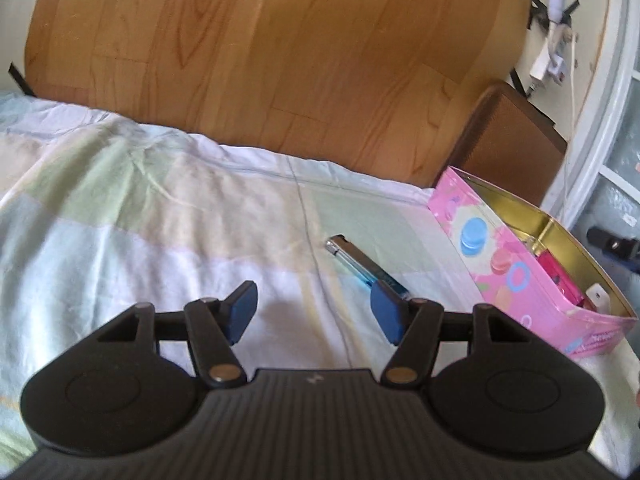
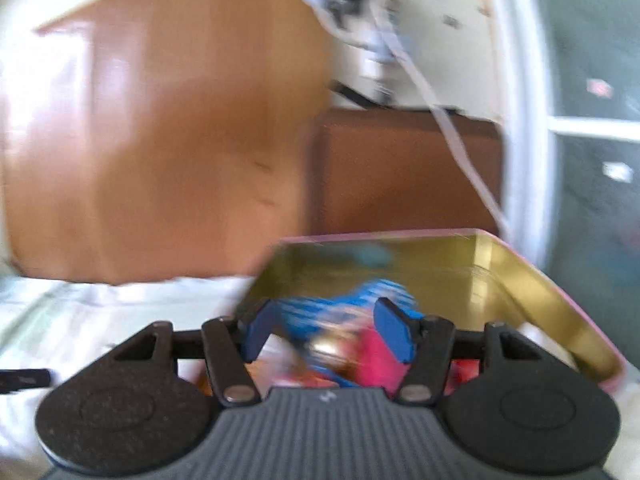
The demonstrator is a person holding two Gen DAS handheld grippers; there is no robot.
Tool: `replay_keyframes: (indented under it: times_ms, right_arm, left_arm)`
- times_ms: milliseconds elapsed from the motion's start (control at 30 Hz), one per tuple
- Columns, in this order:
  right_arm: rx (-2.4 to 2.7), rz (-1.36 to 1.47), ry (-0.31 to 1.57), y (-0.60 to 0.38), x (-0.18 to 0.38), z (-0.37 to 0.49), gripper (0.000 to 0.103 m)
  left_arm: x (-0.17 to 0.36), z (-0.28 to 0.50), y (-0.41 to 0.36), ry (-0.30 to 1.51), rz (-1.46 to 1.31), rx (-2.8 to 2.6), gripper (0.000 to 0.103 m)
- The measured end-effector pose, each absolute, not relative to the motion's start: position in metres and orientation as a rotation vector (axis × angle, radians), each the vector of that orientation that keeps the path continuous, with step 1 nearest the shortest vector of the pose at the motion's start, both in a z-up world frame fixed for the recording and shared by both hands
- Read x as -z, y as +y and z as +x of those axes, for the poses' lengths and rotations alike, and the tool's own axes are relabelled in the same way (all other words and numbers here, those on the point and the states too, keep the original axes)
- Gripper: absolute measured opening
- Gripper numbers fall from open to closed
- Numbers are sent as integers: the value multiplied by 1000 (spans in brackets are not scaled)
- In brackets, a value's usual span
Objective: Organize rigid objects
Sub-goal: 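Move the right gripper to the blue lighter on the bed, then close the right gripper on the blue lighter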
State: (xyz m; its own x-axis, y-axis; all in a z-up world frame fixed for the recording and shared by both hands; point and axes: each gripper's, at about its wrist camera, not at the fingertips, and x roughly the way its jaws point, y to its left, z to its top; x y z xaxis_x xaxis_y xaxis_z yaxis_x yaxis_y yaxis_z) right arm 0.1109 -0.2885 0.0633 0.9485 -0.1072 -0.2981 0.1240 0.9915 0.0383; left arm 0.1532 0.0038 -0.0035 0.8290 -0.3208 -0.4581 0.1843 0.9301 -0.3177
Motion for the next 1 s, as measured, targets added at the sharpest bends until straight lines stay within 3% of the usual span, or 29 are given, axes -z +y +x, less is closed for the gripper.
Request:
replay_keyframes:
  times_ms: [133,367,600,633,667,1000]
  right_arm:
    - [-66,-31,316,-233,-62,116,57]
    - [-226,-140,495,-164,-15,165,38]
    - [-237,-106,608,-153,9,211,34]
    - [-238,-108,637,-152,13,215,26]
    - [-244,-98,640,-153,14,215,25]
    - [-243,-102,633,-159,14,188,25]
  left_arm:
    - [4,152,10,508,-291,238,65]
    - [7,156,14,524,-322,220,65]
    - [10,159,7,550,-290,200,65]
    - [10,159,7,552,-289,198,65]
    - [11,159,7,553,-289,196,65]
    - [11,157,5,558,-261,185,65]
